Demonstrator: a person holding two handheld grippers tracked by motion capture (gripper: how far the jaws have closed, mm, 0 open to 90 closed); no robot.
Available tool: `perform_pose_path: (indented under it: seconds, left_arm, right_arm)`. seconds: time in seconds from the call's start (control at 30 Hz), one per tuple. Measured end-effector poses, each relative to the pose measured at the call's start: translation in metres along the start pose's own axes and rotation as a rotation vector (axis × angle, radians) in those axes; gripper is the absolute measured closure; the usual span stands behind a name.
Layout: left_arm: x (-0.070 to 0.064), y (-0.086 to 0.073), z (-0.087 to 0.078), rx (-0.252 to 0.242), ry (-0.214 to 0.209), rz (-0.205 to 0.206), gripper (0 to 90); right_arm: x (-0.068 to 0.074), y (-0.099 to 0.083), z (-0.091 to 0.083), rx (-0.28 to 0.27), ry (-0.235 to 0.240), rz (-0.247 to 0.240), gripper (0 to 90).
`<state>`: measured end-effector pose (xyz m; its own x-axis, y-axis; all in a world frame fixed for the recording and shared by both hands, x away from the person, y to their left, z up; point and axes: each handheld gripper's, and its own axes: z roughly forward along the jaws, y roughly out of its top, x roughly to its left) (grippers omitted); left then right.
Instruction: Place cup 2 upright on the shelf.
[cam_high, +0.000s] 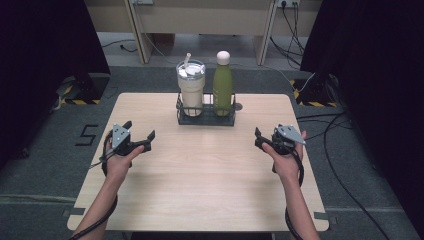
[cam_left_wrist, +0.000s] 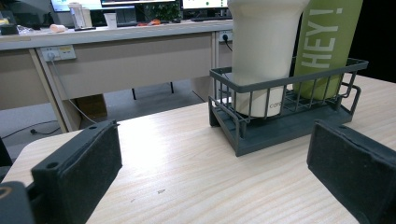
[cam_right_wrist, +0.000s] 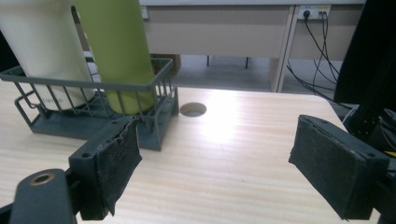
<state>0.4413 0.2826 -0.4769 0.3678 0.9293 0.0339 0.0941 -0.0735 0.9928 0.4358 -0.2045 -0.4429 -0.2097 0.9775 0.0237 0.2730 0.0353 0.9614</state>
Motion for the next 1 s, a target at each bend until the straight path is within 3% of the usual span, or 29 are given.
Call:
perform_pose_path:
  seconds: [1.0]
  left_arm:
    - [-0.001, -0.001, 0.000, 0.003, 0.001, 0.004, 2.2]
  right_arm:
    - [-0.029, -0.039, -0.042, 0.034, -0.066, 0.029, 15.2]
